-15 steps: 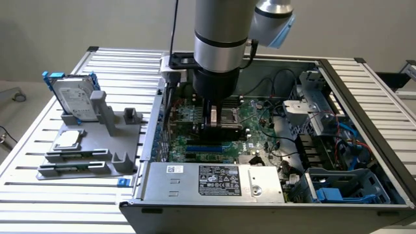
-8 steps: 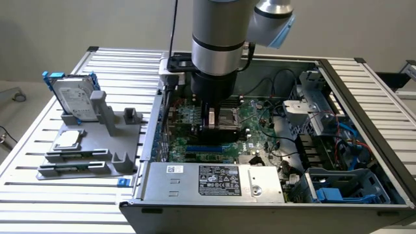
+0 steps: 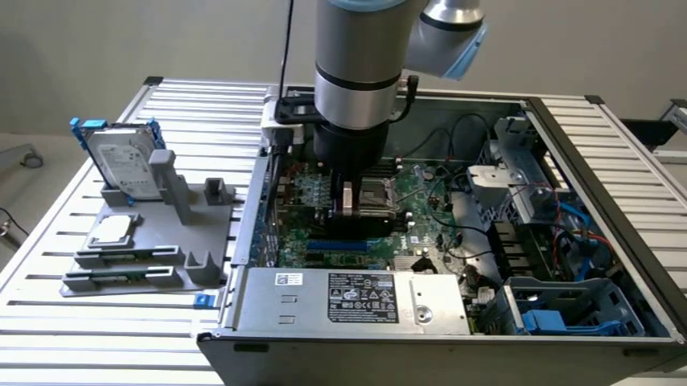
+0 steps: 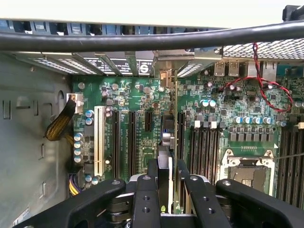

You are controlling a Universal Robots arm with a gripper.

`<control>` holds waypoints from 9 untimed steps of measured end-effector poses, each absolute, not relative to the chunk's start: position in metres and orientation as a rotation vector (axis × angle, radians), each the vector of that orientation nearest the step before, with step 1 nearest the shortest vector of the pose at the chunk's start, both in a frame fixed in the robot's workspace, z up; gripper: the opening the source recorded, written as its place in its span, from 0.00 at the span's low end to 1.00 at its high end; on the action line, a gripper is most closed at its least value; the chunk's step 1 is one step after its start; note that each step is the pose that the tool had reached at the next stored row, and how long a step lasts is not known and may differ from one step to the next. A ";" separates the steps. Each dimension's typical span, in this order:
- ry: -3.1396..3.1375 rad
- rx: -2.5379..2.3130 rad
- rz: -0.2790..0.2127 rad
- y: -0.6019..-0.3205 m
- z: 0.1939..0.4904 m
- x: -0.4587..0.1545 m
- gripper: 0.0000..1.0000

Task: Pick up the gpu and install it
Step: 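Insert the gpu into the slot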

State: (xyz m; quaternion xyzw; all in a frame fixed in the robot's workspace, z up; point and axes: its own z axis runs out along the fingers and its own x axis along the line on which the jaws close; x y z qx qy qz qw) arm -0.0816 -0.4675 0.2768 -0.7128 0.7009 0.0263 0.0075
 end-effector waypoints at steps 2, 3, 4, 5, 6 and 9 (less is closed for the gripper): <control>2.192 -2.229 0.082 -0.467 0.277 -0.082 0.26; 2.191 -2.228 0.082 -0.467 0.276 -0.082 0.26; 2.191 -2.229 0.082 -0.467 0.274 -0.082 0.26; 2.190 -2.230 0.082 -0.467 0.273 -0.082 0.26; 2.190 -2.230 0.082 -0.467 0.272 -0.082 0.26; 2.189 -2.231 0.083 -0.468 0.269 -0.082 0.26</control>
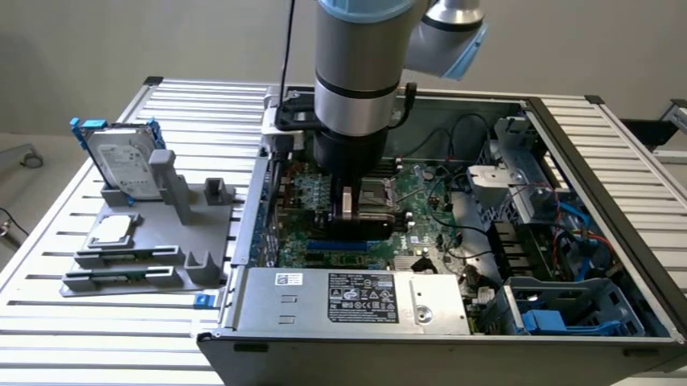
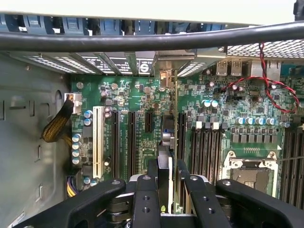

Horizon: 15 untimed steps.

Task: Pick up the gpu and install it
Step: 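Insert the gpu into the slot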

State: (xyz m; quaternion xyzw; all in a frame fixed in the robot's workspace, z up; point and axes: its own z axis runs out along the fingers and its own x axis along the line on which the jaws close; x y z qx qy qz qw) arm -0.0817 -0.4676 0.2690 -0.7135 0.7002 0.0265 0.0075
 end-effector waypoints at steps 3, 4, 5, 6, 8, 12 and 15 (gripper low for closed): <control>2.190 -2.232 0.084 -0.468 0.269 -0.082 0.26; 2.188 -2.233 0.084 -0.468 0.268 -0.082 0.26; 2.185 -2.236 0.084 -0.468 0.267 -0.082 0.26; 2.182 -2.240 0.084 -0.468 0.266 -0.082 0.26; 2.177 -2.244 0.084 -0.469 0.264 -0.082 0.26; 2.176 -2.247 0.086 -0.469 0.264 -0.082 0.26; 2.176 -2.249 0.089 -0.469 0.264 -0.083 0.26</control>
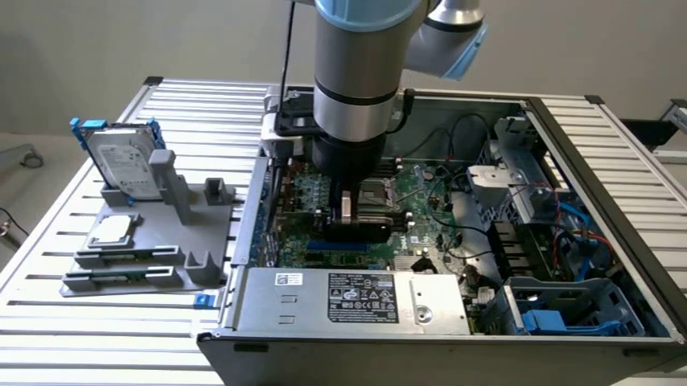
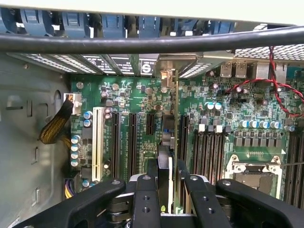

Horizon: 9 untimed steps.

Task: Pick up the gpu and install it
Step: 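Insert the gpu into the slot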

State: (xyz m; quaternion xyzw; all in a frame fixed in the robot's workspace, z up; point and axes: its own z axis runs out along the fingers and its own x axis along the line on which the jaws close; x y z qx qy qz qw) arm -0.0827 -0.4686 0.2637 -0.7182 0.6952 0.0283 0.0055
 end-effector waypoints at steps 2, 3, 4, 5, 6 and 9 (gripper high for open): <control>2.176 -2.250 0.090 -0.469 0.263 -0.083 0.26; 2.176 -2.251 0.091 -0.469 0.263 -0.083 0.26; 2.175 -2.252 0.091 -0.469 0.263 -0.083 0.26; 2.174 -2.254 0.091 -0.469 0.262 -0.083 0.26; 2.172 -2.255 0.091 -0.469 0.262 -0.083 0.26; 2.170 -2.257 0.091 -0.469 0.261 -0.083 0.26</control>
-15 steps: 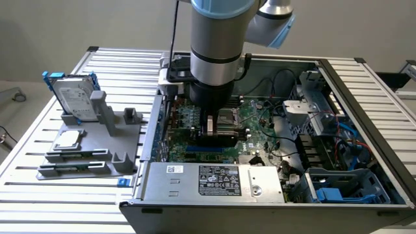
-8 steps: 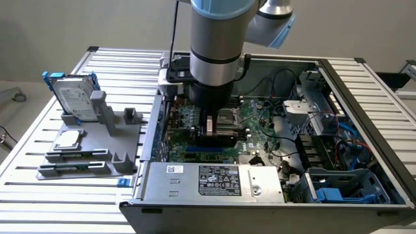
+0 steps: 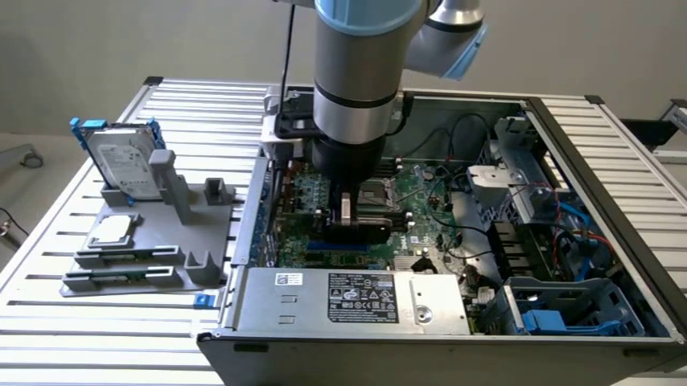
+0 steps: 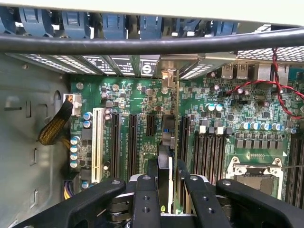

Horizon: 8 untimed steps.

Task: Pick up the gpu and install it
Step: 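Insert the gpu into the slot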

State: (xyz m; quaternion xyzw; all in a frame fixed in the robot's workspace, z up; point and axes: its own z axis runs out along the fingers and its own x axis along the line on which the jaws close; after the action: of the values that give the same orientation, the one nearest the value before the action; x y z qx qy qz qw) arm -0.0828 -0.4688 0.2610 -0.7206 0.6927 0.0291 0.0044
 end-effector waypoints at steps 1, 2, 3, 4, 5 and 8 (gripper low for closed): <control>2.169 -2.258 0.091 -0.469 0.261 -0.083 0.26; 2.168 -2.259 0.091 -0.469 0.260 -0.083 0.26; 2.167 -2.260 0.091 -0.469 0.260 -0.083 0.26; 2.166 -2.261 0.091 -0.469 0.260 -0.083 0.26; 2.166 -2.262 0.091 -0.469 0.260 -0.083 0.26; 2.163 -2.264 0.091 -0.469 0.259 -0.083 0.26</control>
State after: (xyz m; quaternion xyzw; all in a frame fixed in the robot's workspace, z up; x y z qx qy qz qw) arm -0.0828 -0.4689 0.2594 -0.7228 0.6904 0.0292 0.0044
